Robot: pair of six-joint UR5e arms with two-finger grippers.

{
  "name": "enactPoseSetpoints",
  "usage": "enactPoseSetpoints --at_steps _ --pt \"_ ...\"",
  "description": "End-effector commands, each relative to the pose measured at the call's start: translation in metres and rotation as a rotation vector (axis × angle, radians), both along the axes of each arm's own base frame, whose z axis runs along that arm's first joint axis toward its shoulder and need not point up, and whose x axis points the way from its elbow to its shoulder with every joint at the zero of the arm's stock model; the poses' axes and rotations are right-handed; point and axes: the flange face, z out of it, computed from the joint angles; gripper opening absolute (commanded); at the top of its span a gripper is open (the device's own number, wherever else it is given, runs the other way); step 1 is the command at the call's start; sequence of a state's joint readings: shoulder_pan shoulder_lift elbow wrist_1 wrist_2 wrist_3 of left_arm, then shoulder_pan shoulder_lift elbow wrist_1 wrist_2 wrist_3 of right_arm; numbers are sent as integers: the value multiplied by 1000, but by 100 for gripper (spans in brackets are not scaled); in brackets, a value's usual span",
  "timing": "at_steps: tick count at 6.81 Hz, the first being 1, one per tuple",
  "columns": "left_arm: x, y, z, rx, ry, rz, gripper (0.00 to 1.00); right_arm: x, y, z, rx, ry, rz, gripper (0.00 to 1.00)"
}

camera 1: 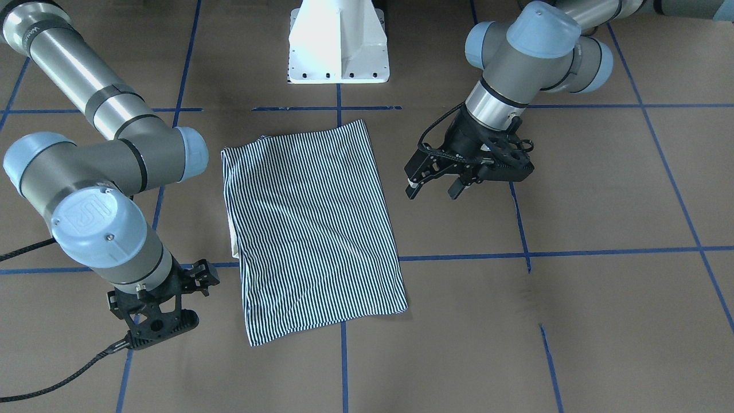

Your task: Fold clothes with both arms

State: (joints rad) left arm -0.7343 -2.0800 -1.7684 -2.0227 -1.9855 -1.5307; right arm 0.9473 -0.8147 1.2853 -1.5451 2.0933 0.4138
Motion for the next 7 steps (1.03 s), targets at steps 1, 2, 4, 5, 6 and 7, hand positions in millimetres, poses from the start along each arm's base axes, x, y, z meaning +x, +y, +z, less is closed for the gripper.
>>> enactPoseSetpoints --at_steps 1,2,4,5,6,7 --pt "78 89 6 -230 41 36 100 42 77 16 -63 -84 49 100" --pt "117 128 10 -298 -8 35 99 54 104 12 -92 -125 64 100" --pt "151 164 7 -386 -70 4 97 62 116 12 -107 -152 55 100" --pt "171 178 12 -396 -90 -8 95 60 116 8 -104 -157 55 100" --pt "192 185 16 -427 -109 -17 94 60 115 6 -110 -158 65 100" --pt "199 199 16 -429 -111 -14 92 60 115 6 -109 -157 66 100"
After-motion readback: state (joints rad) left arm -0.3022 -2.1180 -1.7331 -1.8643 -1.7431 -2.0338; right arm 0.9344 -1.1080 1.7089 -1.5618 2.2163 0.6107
